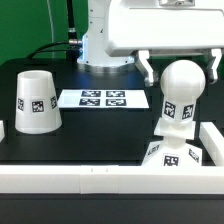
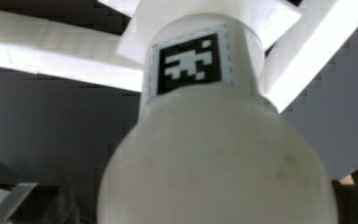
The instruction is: Assemble lamp
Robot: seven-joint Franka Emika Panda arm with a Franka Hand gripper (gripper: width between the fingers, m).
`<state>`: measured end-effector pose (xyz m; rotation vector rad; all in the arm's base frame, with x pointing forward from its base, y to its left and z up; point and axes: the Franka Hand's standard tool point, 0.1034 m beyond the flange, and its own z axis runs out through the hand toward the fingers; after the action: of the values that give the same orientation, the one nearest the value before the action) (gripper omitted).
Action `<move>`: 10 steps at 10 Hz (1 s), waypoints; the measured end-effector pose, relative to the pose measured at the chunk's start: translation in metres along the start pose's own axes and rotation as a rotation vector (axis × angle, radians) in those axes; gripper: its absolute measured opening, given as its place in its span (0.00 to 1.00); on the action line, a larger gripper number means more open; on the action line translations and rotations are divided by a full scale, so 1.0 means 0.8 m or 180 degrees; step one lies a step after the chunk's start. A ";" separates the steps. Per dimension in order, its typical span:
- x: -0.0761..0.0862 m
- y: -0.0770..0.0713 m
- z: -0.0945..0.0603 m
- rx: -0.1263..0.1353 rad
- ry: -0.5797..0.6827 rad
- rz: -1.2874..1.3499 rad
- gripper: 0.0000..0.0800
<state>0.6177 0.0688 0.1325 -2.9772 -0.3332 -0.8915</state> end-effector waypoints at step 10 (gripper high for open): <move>-0.010 -0.010 -0.009 0.0273 -0.0876 -0.0059 0.87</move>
Offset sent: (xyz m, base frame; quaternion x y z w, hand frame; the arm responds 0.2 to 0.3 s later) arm -0.0006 -0.0064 0.0247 0.0160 -0.0374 -0.0293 0.9987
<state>0.6058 0.0745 0.1342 -3.0199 -0.3928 -0.4535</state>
